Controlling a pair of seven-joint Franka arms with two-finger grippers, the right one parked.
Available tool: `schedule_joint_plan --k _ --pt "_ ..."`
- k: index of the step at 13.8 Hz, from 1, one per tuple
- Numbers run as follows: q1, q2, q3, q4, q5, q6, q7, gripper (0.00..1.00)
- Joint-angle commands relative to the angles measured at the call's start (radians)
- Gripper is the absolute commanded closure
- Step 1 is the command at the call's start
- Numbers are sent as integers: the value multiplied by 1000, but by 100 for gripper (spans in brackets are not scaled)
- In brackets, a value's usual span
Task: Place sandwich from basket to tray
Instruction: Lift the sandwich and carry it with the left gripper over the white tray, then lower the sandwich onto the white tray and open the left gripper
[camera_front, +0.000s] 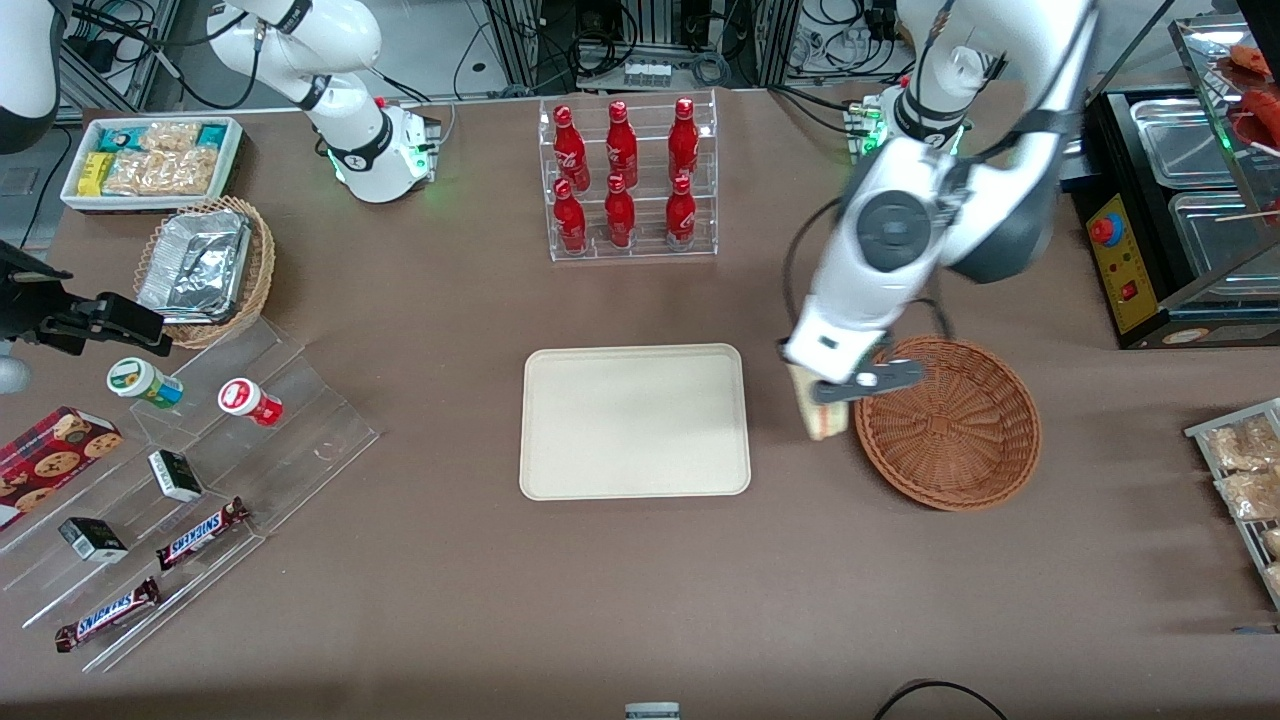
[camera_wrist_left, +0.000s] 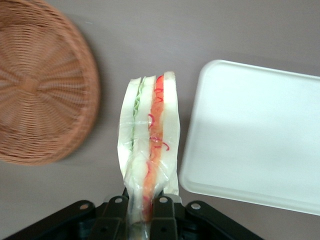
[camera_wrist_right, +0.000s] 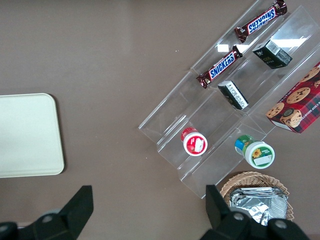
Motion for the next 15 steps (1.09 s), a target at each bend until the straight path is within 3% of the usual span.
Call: schedule_joint_plan --k 1,6,12,15 --pt "-74 202 14 226 10 -26 -59 100" --pt "-191 394 14 386 10 15 -88 100" --pt "-272 488 17 427 13 178 -116 100" --pt "-290 537 18 464 67 189 -173 100"
